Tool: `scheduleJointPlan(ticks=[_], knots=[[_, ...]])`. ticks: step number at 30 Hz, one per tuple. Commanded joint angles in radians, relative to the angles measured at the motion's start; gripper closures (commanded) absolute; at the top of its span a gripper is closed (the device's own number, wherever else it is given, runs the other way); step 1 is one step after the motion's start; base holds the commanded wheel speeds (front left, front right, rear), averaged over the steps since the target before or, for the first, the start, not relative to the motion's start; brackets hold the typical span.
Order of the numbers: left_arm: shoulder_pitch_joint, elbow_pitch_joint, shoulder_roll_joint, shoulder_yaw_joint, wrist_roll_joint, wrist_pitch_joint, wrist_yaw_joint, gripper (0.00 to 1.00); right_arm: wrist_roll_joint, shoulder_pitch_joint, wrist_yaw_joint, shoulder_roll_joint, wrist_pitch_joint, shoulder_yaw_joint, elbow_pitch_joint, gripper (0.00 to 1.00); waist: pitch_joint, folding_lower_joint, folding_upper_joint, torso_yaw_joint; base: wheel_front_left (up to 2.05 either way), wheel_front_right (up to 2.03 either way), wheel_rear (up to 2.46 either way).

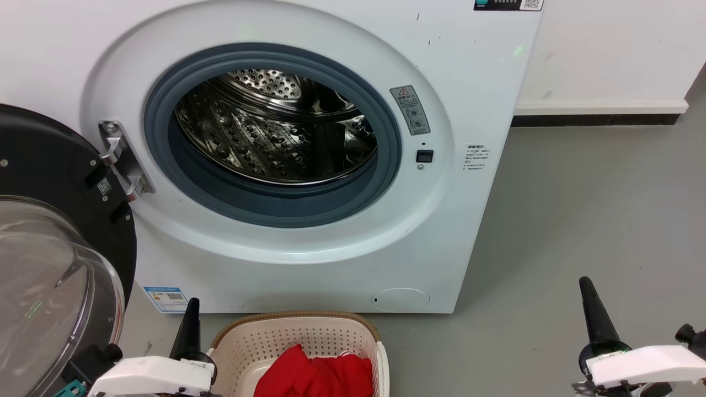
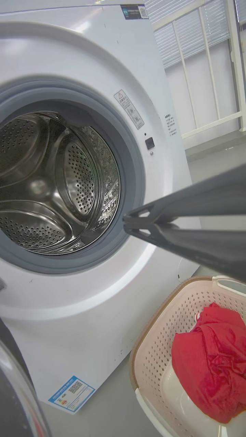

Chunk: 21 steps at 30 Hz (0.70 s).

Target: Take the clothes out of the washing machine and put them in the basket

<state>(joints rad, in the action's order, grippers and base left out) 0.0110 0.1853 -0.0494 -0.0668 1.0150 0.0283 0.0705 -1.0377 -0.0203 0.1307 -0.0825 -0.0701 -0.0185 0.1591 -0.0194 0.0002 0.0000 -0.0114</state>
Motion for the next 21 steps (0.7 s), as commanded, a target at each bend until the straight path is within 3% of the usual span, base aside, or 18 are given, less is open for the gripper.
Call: scheduleJointPlan(ticks=[1,21], knots=[[-0.027,-0.005,-0.001,-0.005,0.029,-0.008,0.008,1.00,-0.034,0.032,0.000,-0.007,0.006,-0.003,-0.003,1.00,0.000,-0.0001,0.0000,0.000,0.00,0.00,0.00],[-0.065,0.020,-0.001,-0.022,0.242,-0.060,0.029,1.00,-0.251,0.069,0.000,-0.006,0.059,-0.020,0.029,1.00,0.007,-0.0001,0.0000,0.004,0.00,0.00,0.00]])
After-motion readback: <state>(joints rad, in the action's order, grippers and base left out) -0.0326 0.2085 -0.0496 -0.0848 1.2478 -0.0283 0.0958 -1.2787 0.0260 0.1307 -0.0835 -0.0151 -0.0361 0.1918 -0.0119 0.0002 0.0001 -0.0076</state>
